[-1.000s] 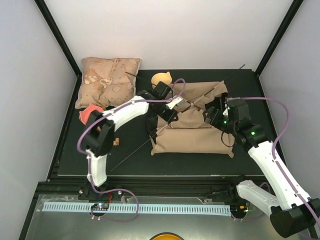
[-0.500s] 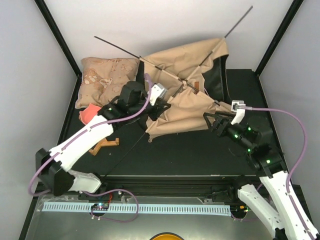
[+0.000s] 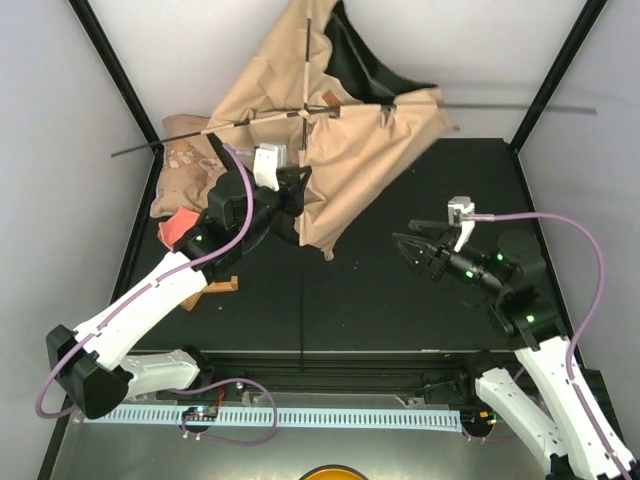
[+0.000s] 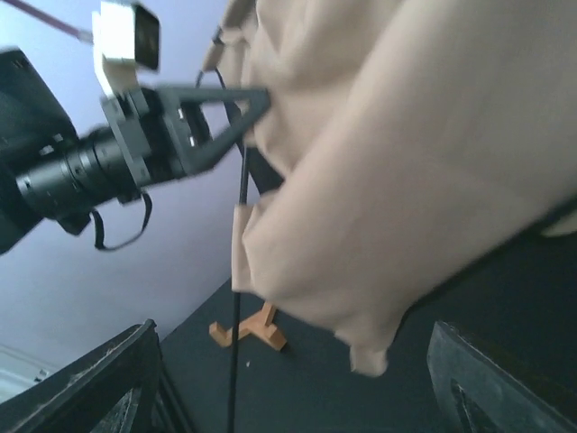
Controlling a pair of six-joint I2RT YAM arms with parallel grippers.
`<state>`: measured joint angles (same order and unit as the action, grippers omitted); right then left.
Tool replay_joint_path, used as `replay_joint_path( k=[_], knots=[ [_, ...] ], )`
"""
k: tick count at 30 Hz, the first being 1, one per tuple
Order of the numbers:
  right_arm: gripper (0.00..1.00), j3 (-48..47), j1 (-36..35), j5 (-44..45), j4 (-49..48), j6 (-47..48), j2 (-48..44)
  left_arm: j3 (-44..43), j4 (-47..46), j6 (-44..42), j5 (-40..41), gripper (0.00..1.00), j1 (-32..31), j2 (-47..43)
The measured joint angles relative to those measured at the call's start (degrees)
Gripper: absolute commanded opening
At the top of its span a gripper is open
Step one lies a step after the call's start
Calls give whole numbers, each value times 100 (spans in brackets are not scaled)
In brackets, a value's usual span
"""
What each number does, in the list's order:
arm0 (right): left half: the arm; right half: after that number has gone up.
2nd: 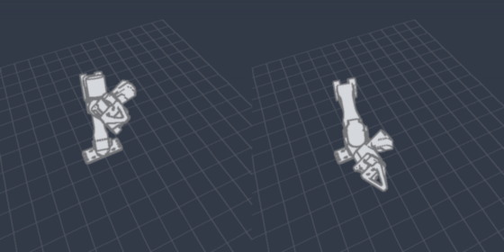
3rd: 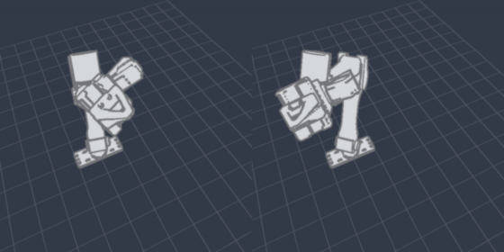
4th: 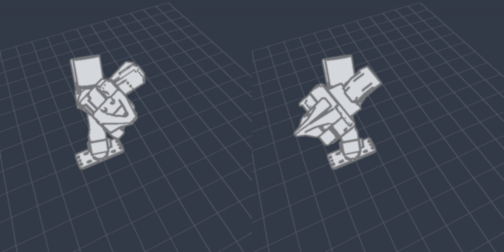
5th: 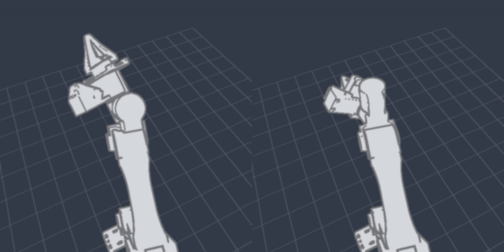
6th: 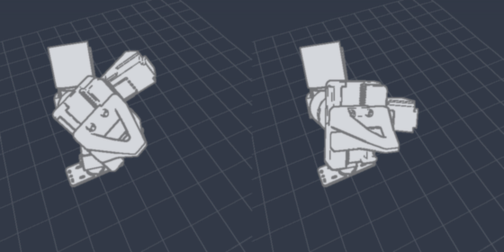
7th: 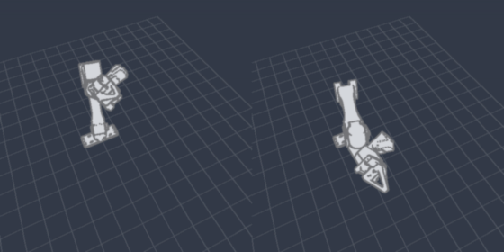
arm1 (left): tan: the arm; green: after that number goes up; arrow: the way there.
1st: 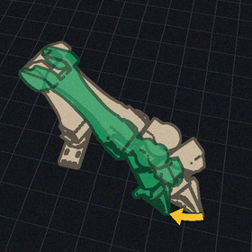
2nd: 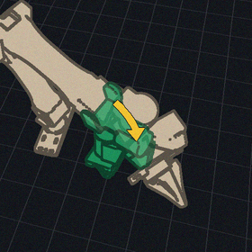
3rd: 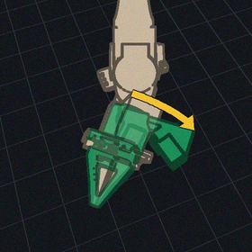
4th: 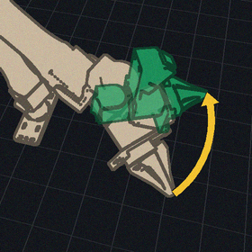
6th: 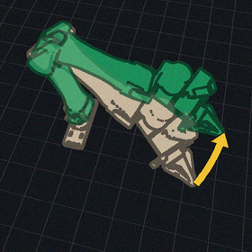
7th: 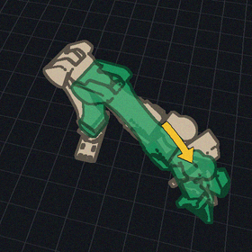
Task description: Set up the pet tent
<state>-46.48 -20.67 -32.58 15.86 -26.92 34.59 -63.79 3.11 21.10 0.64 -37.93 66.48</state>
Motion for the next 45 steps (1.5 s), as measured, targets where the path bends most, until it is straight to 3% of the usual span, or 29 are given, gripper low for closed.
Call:
replay_joint_path(
  k=[6, 12, 22, 27, 32, 37, 41, 45],
  knots=[
    [83, 114, -269, -400, -170, 26, 822, -680, -361, 149, 459, 2, 4, 549],
    [81, 354, -903, -308, -240, 240, 1001, -1513, -608, 0, 686, 2, 4, 837],
    [80, 1215, -2201, 422, -721, 573, 1521, -1945, -914, -42, 831, 2, 4, 907],
    [72, 1248, -2643, 1047, -1003, 715, 1851, -1930, -920, 57, 809, 1, 4, 914],
    [51, 1276, -2721, 1464, -1386, 719, 2269, -1810, -922, 107, 804, 1, 4, 890],
    [49, 1276, -2841, 1655, -1661, 717, 2625, -1637, -909, 162, 789, 2, 4, 800],
    [38, 1261, -2909, 1687, -1814, 743, 2863, -1504, -929, 212, 748, 2, 4, 667],
    [7, 1123, -3034, 1729, -1849, 739, 3086, -1373, -994, 304, 678, 3, 4, 581]
  ],
)
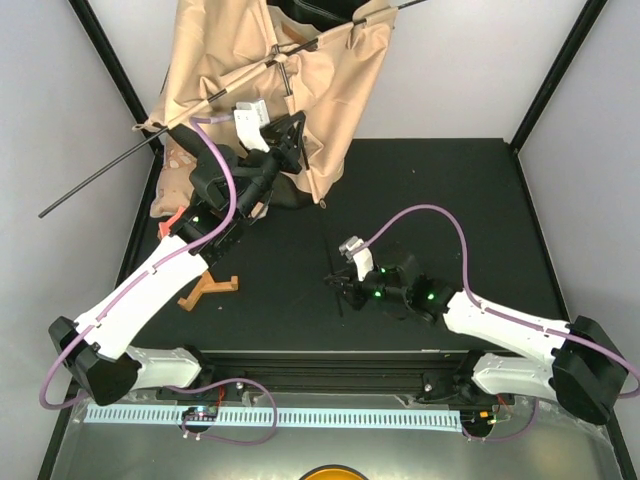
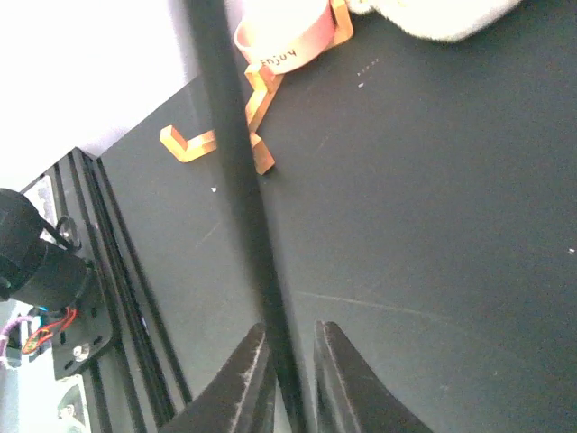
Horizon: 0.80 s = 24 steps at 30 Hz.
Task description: Set up the pet tent
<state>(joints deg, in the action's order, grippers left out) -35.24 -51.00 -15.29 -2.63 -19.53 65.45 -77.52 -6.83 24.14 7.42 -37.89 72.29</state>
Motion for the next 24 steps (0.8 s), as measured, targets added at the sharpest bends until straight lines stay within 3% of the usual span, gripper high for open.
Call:
replay_joint_path(
  k=[2, 8, 11, 15, 19, 20, 22, 24],
  knots=[
    [2, -57, -42, 48, -15, 61, 26, 74, -15, 33, -17, 7, 0, -33],
    [1, -61, -101, 323, 28, 146, -168, 358, -170, 210, -72, 17, 4, -188],
    [1, -66, -101, 487, -20, 177, -321, 680, -197, 442, -240, 28, 4, -323],
    [1, -66, -107, 669, -37, 214, -343, 1049, -205, 824, -522, 29, 4, -356],
    [1, -66, -144, 822, -35, 304, -382, 1294, -195, 1038, -671, 22, 4, -358],
    [1, -66, -162, 855, -28, 330, -396, 1342, -186, 1069, -682, 23, 4, -361],
    [1, -66, -197, 935, 31, 407, -411, 1401, -179, 1147, -710, 35, 4, -361],
    [1, -66, -225, 1047, 116, 455, -413, 1412, -177, 1209, -745, 37, 4, -361]
  ],
)
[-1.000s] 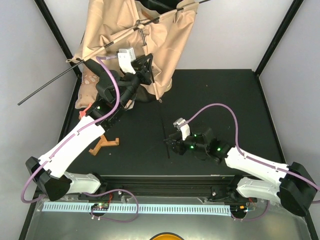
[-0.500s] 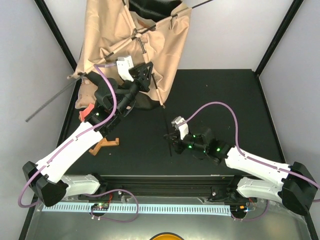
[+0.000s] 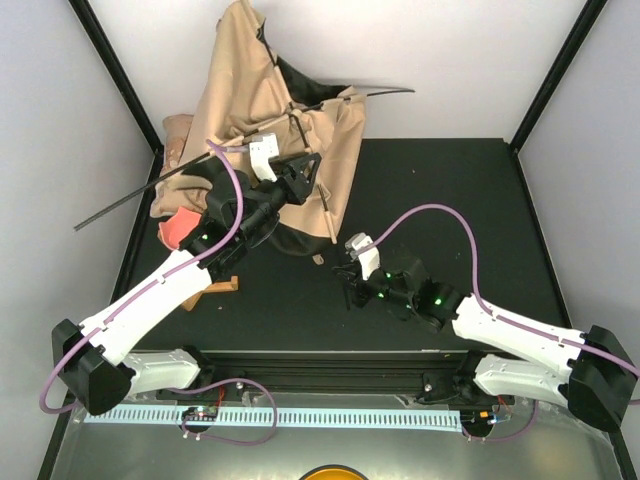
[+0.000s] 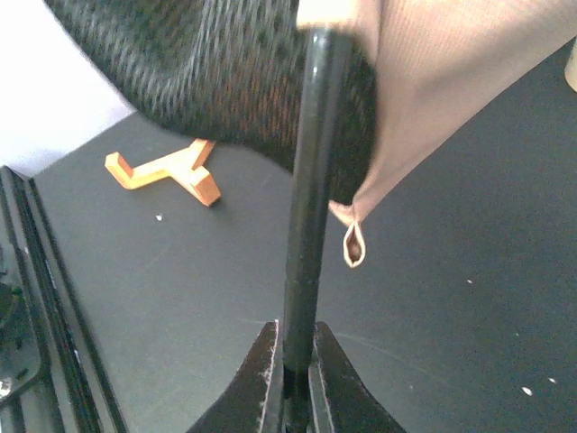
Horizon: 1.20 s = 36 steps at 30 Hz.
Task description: Set up the pet tent
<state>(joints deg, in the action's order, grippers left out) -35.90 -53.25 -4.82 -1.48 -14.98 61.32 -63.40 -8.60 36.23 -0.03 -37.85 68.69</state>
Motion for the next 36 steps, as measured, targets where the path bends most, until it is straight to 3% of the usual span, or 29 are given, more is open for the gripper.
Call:
replay_joint_path(
  k=[9, 17, 19, 20, 22, 23, 31, 36],
  knots=[
    [1, 2, -155, 356, 192, 269, -221, 74, 160, 262, -4, 36, 2, 2],
    [1, 4, -168, 540, 448, 293, -210, 238, 855, 592, 278, 54, 28, -2],
    [1, 9, -170, 614, 463, 293, -175, 306, 990, 647, 271, 63, 33, -11],
    [1, 17, -170, 640, 463, 291, -149, 330, 1086, 688, 254, 70, 33, -17],
    [1, 42, -170, 686, 450, 291, -103, 363, 1329, 789, 195, 97, 33, -42],
    [1, 61, -175, 710, 442, 291, -72, 369, 1436, 802, 179, 99, 33, -57],
    [1, 339, -181, 739, 199, 162, 162, 505, 2708, 1366, -166, 99, 251, -442],
    [1, 481, -181, 730, 52, 66, 173, 1799, 2153, 1956, -1110, 99, 946, -1005]
  ],
)
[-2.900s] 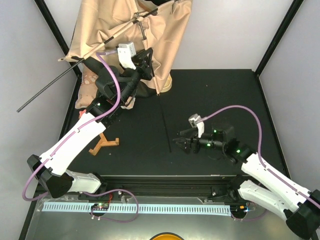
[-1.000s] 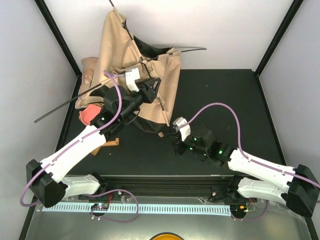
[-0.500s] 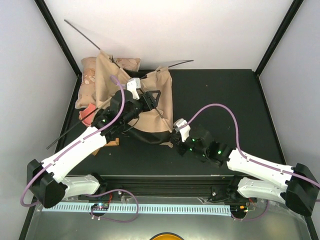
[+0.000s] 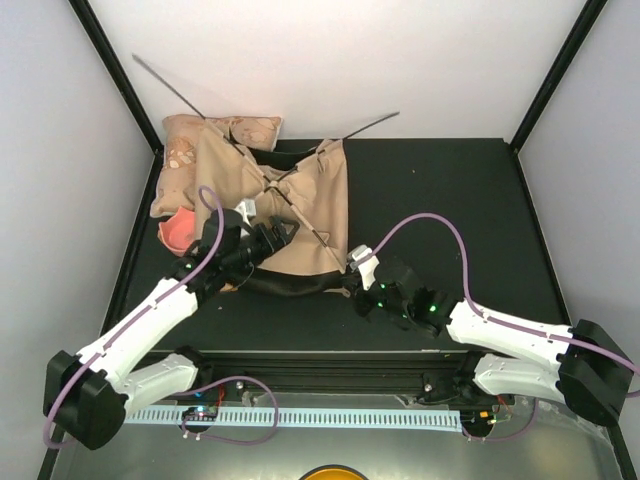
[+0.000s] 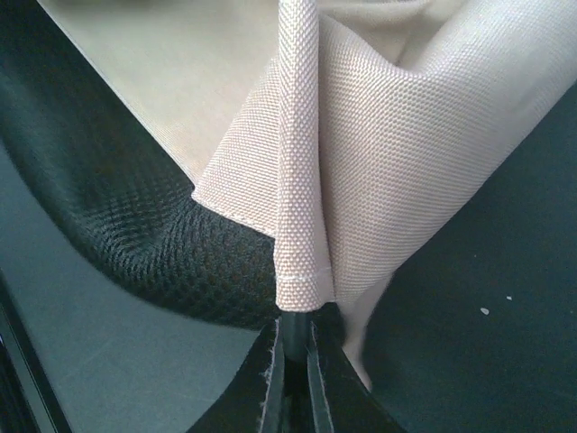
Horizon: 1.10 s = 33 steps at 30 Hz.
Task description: Set up the pet tent
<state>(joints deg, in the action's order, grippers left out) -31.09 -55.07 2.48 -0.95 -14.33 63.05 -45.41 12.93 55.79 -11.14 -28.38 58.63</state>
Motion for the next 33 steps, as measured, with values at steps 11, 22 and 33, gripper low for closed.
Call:
replay_joint_path(
  k=[11, 22, 33],
  knots=[
    [1, 127, -9, -11, -68, -105, 0, 205, 400, 798, -732, 90, 0, 356],
    [1, 238, -9, -118, -168, -98, -2, 50, 767, 1606, -586, 74, -337, 981],
    [1, 264, -9, -142, -166, -79, -35, 39, 326, 1812, -245, 71, -533, 498]
  ],
)
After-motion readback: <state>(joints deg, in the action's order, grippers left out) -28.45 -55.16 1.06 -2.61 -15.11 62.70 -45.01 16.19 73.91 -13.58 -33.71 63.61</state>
